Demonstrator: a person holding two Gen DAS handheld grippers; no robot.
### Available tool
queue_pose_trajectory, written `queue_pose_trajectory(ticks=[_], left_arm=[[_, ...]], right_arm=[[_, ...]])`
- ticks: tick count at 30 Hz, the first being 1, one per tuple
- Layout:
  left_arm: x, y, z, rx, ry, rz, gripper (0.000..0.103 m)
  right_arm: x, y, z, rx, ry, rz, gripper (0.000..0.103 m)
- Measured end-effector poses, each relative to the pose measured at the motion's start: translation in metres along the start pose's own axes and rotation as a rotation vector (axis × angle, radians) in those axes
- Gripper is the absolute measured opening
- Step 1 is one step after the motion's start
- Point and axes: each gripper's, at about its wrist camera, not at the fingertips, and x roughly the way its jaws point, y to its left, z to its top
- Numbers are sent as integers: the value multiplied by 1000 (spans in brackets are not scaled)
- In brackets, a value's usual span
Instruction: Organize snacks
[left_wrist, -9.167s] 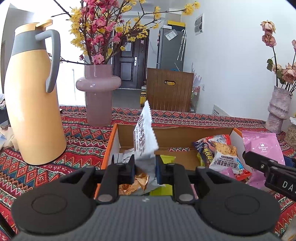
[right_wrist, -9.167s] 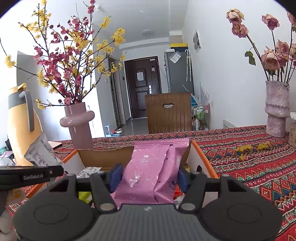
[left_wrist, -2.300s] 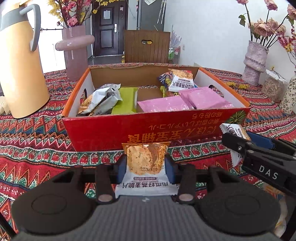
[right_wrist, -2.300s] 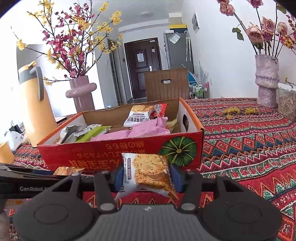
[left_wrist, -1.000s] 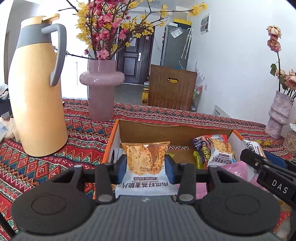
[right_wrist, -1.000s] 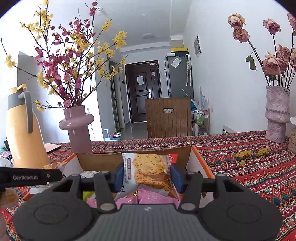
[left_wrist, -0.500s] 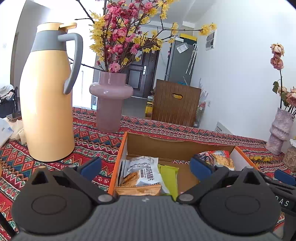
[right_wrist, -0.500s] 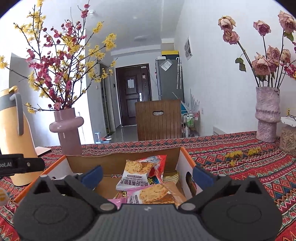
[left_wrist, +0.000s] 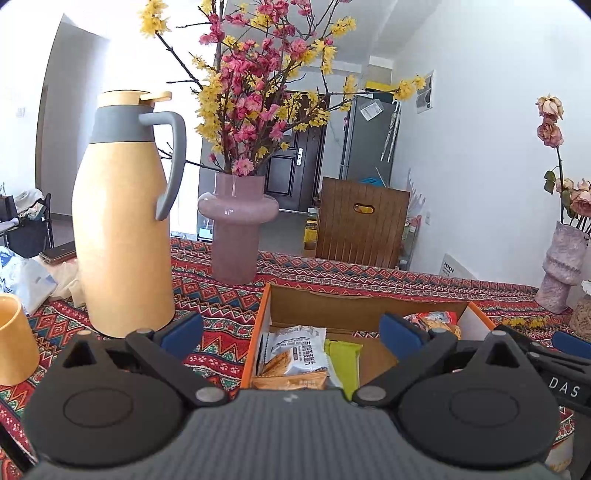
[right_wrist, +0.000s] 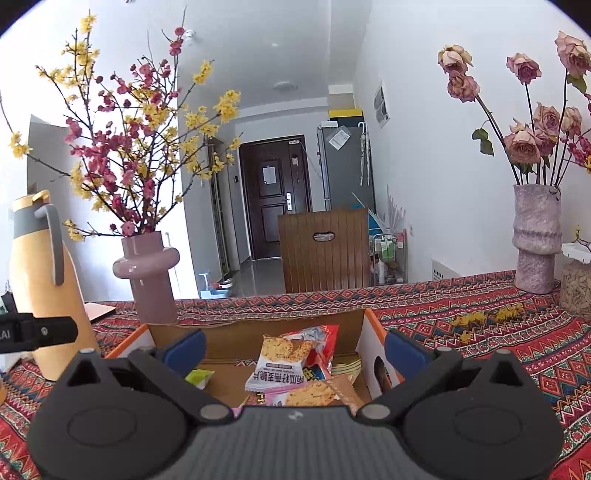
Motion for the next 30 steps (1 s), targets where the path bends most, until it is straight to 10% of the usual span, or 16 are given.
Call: queue_pose_trajectory(ticks=[30], left_arm=[[-102,32,-92,119,206,-73,103]], right_arm=[[-145,7,-66,-26,230,58,103]])
